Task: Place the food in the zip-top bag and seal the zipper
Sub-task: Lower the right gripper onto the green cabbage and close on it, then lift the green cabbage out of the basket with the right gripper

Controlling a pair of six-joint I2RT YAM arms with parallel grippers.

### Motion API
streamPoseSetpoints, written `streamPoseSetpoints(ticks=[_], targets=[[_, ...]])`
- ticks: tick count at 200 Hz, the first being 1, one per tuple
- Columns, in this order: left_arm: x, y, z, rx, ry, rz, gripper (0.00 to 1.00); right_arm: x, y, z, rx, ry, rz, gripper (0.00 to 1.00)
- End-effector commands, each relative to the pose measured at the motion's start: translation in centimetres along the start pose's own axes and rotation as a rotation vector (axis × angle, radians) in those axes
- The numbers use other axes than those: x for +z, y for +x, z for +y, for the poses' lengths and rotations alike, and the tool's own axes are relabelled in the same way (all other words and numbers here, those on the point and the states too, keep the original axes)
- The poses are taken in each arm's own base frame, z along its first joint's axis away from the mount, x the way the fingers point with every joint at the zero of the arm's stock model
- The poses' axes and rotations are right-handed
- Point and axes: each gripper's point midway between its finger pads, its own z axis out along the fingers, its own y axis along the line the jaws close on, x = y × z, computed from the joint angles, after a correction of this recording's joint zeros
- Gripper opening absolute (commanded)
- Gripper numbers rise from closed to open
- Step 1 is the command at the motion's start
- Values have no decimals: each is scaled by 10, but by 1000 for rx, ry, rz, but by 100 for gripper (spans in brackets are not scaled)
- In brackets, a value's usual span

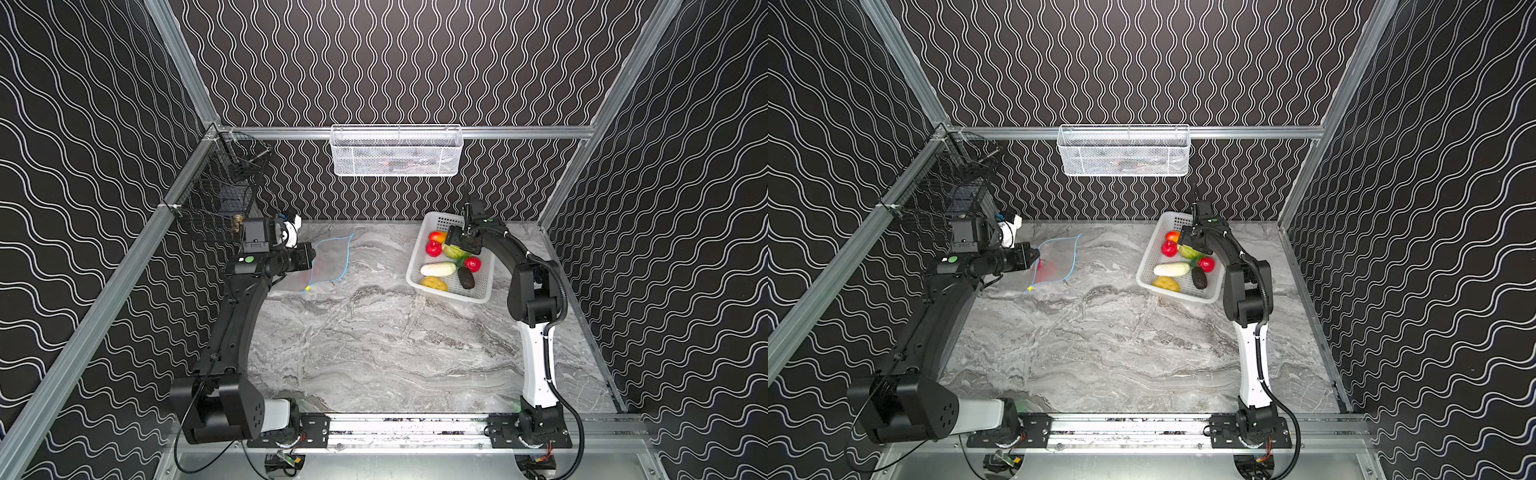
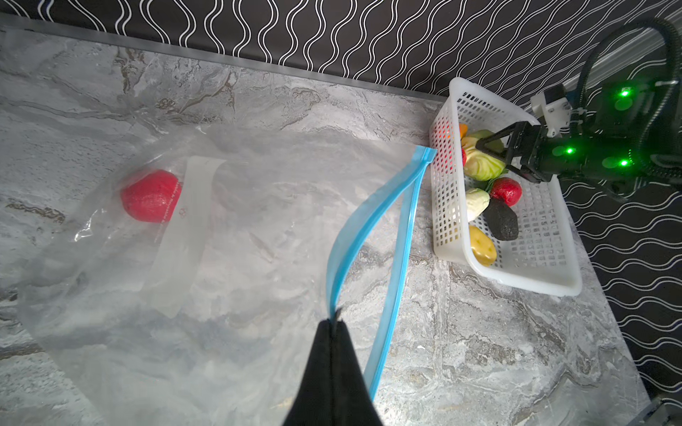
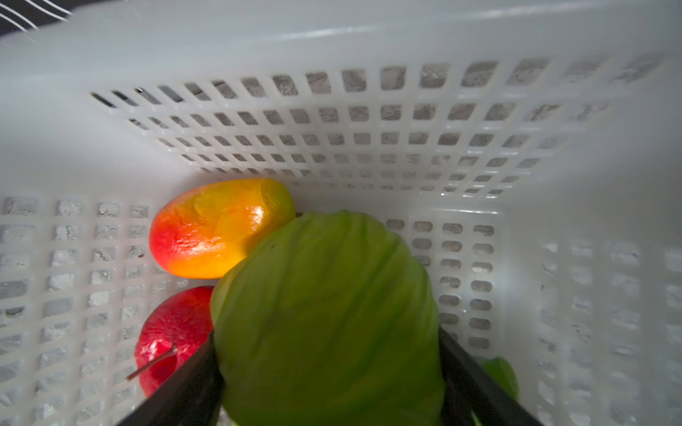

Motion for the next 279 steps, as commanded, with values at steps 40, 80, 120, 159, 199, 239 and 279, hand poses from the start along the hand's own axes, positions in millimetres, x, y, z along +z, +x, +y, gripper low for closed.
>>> streamPoseSetpoints(ticks=[40,80,120,159,199,239,279], targets=[[-5,-5,-2,-8,3,-25,0,4,5,3,25,-70,48,52],[-5,-7,-4,-8,11,-24,0,-4,0,7,21,-98,20,31],[-10,-16,-6,25,5,-32,0,-11,-3,4,15,-104,7,12],[-5,-16,-4,17,3,-23,0,-26,-11,10,-3,-128,-26,4],[-2,-15,-3,6,9,-21,0,-49,-27,11,-13,-153,-110,3],[-5,-20,-6,16,16,-40,0,-61,-35,27,22,-236,-126,0],[-10,-21,-9,-2,25,-51,0,-71,-41,31,79,-270,-166,0]])
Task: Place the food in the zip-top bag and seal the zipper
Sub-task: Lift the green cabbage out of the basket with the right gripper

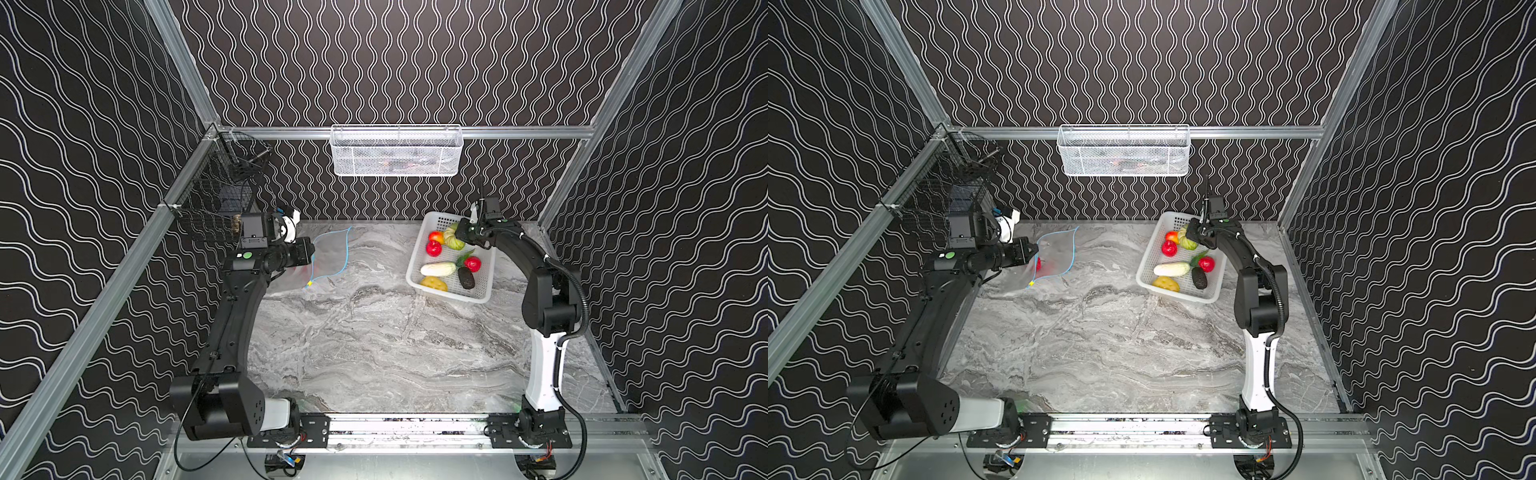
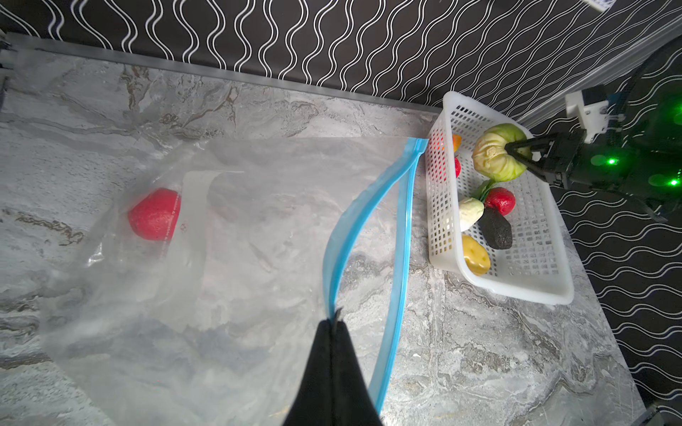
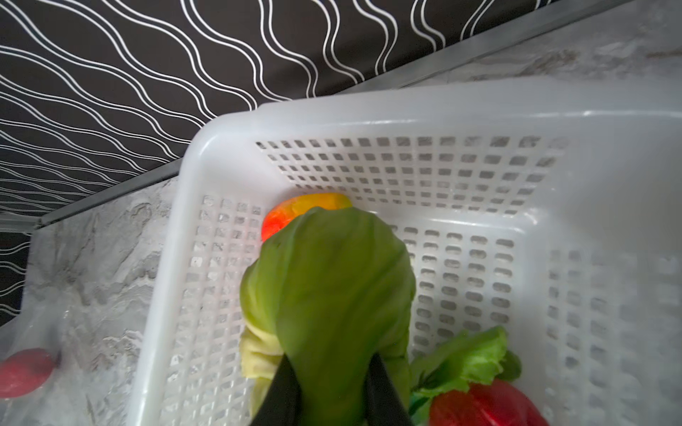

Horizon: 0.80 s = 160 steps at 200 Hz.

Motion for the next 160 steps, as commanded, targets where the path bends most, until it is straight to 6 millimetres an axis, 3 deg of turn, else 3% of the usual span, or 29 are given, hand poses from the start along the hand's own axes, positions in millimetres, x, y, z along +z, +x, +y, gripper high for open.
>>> streamPoseSetpoints(ticks=[1,62,111,160], targets=[[-3,-5,-5,-10,22,-24,0,-11,-19,14,37,-59,-76,0],[-6,2,-2,-91,67,-51,0,-37,-27,20,58,-85,-153,0],[-8,2,1,-86,49,-64,0,-59,-43,42,71,-152,-166,0],[-18,2,2,-55,18,-82,0,-76,-40,47,129,-233,-250,0]])
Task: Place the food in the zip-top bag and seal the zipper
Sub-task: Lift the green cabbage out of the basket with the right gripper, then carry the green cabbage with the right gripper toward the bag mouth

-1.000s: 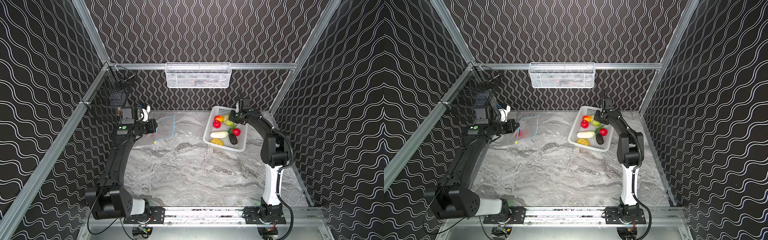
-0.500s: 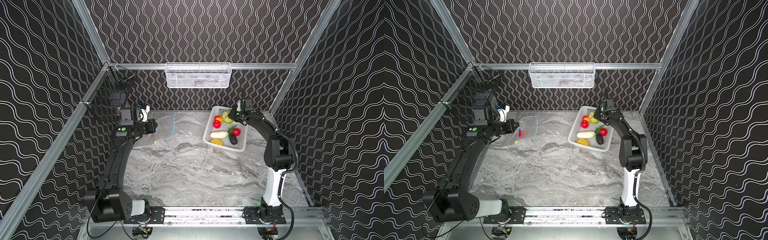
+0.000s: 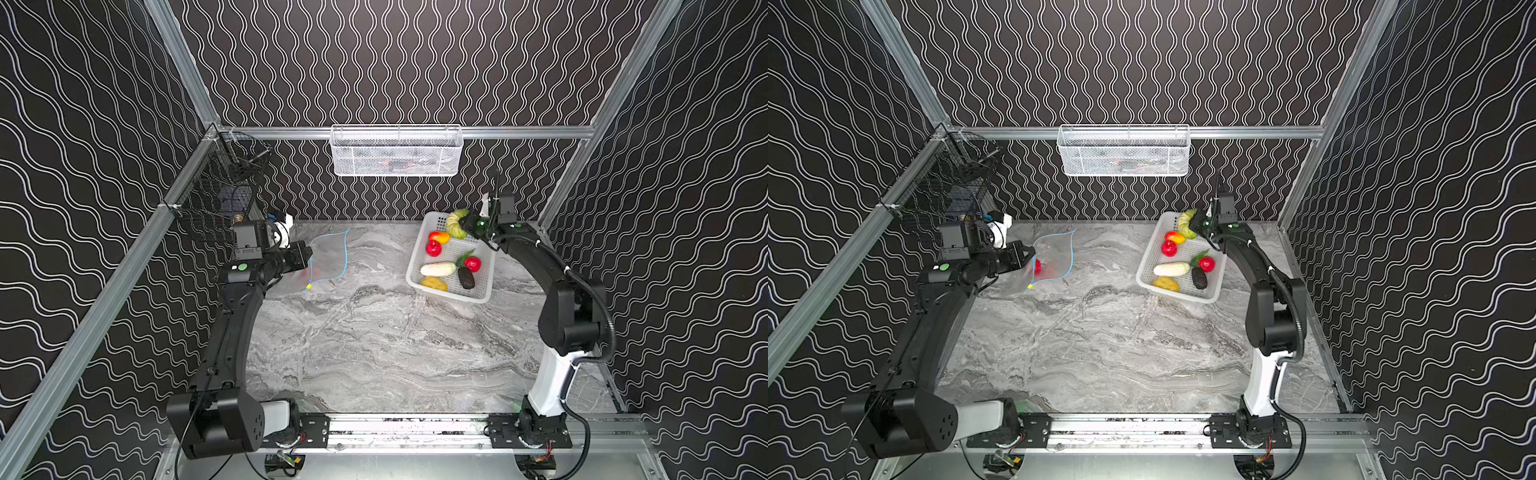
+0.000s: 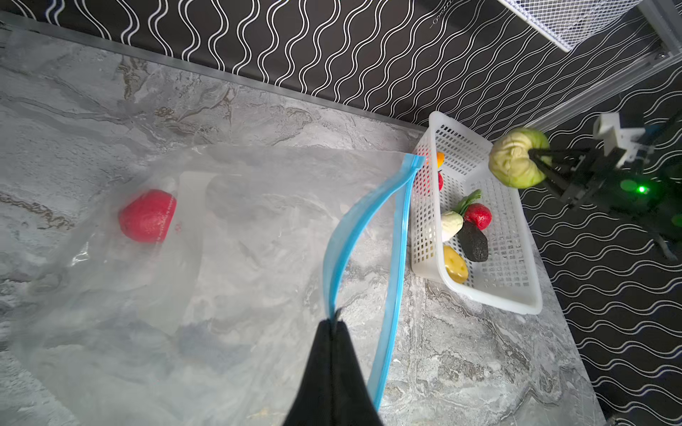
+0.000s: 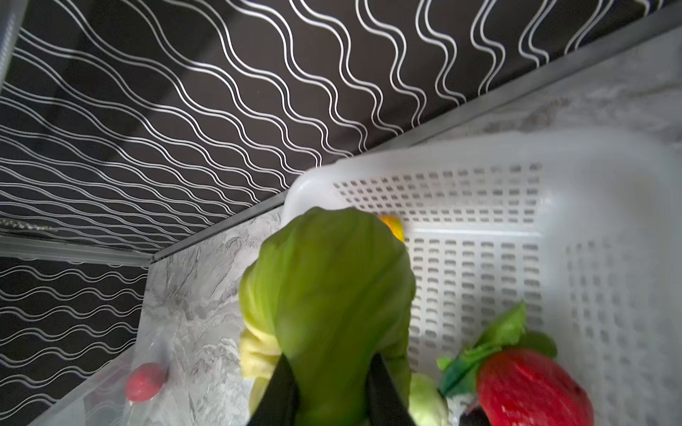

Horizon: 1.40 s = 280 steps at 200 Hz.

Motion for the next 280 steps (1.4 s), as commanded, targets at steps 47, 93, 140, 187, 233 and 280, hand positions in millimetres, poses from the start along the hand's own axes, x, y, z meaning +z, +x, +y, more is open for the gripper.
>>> streamPoseSetpoints(ticks=[47,93,140,187,233,280], targets=[[-5,-8,-11,25,49,-27,0,-25,-29,41,-7,-147,-118,0],[-5,-8,-5,43,12,-26,0,-25,-26,54,-9,-202,-120,0],[-3,-10,-6,26,18,-12,0,-28,-17,100,-34,-300,-102,0],[-3,-9,-9,30,39,-19,0,-39,-7,144,-91,-367,-98,0],[-5,-2,-8,51,36,-31,0,-53,8,185,-168,-427,-97,0],[-10,-2,-14,36,51,-26,0,-73,24,211,-159,-521,-104,0]])
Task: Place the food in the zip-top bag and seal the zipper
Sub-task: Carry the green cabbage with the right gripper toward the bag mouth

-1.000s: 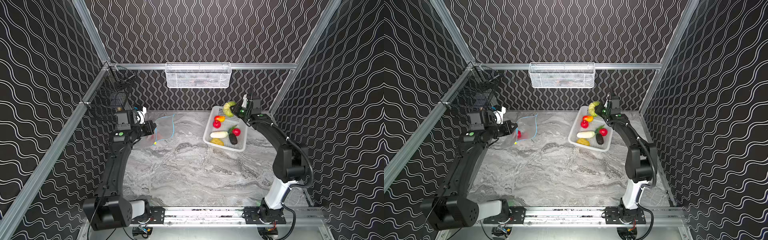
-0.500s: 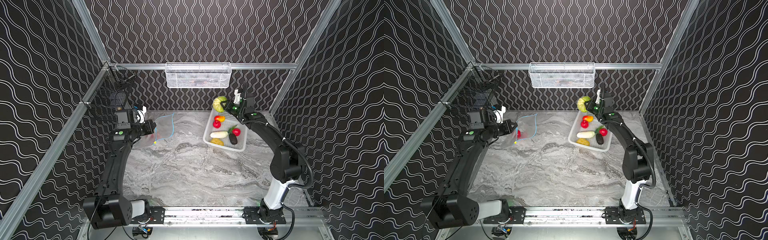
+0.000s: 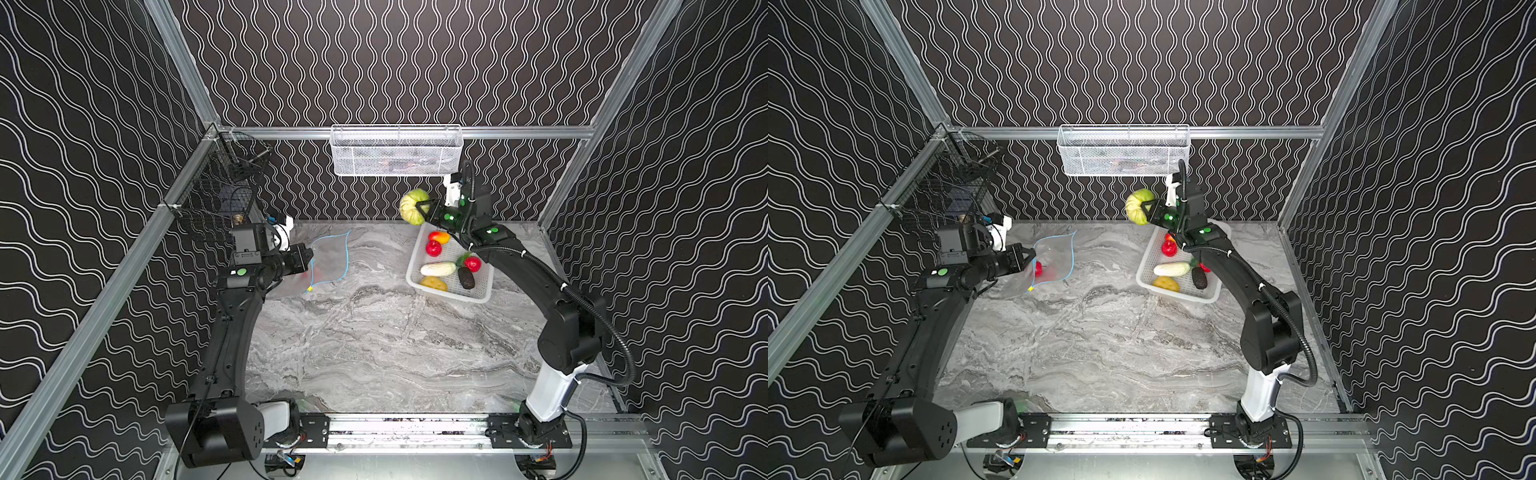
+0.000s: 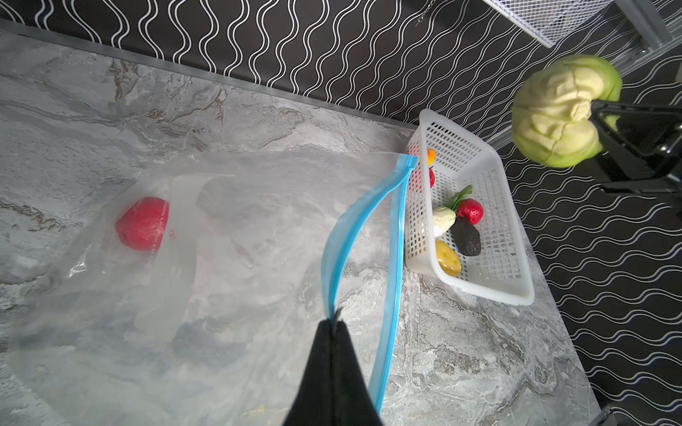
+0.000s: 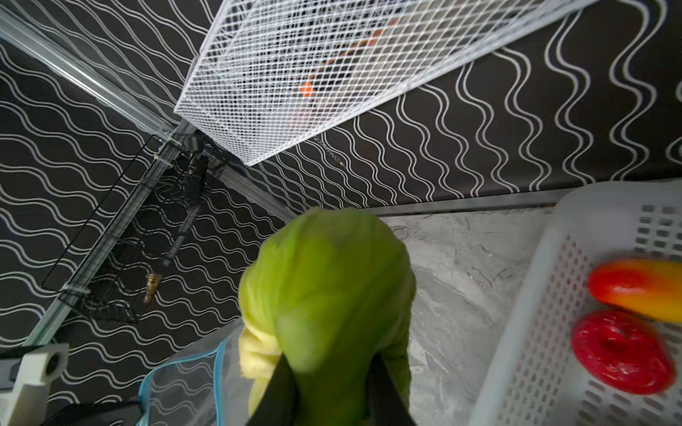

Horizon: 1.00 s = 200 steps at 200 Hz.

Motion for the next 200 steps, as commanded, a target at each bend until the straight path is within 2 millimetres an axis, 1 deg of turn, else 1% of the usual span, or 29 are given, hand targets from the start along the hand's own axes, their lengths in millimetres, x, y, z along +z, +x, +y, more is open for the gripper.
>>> streamPoseSetpoints(ticks=[1,3,5,27,50,76,102,132,147,163,187,200], targets=[[-5,-7,-7,23,20,-20,0,-7,-18,25,-10,-77,-73,0],[-5,-7,-7,23,21,-21,0,-5,-11,34,-15,-94,-61,0],[-6,-8,-7,23,21,-21,0,-5,-8,38,-17,-101,-57,0],[-7,-9,-9,24,24,-16,0,-5,1,56,-18,-142,-50,0],[-7,-10,-10,24,32,-24,0,-7,8,70,-18,-170,-41,0],[-7,-12,-15,18,57,-24,0,-6,13,80,-22,-177,-25,0],[-7,-13,-15,17,57,-28,0,-8,18,97,-39,-208,-16,0],[-7,-14,-15,19,51,-17,0,-7,34,107,-8,-239,11,0],[-8,-16,-15,23,45,-23,0,-4,45,116,-3,-267,39,0],[-9,-17,-15,26,47,-23,0,-2,52,124,0,-289,56,0],[-7,-18,-14,23,41,-12,0,-8,53,139,-2,-339,38,0],[-5,-18,-12,22,38,-7,0,-8,56,146,-18,-349,47,0]])
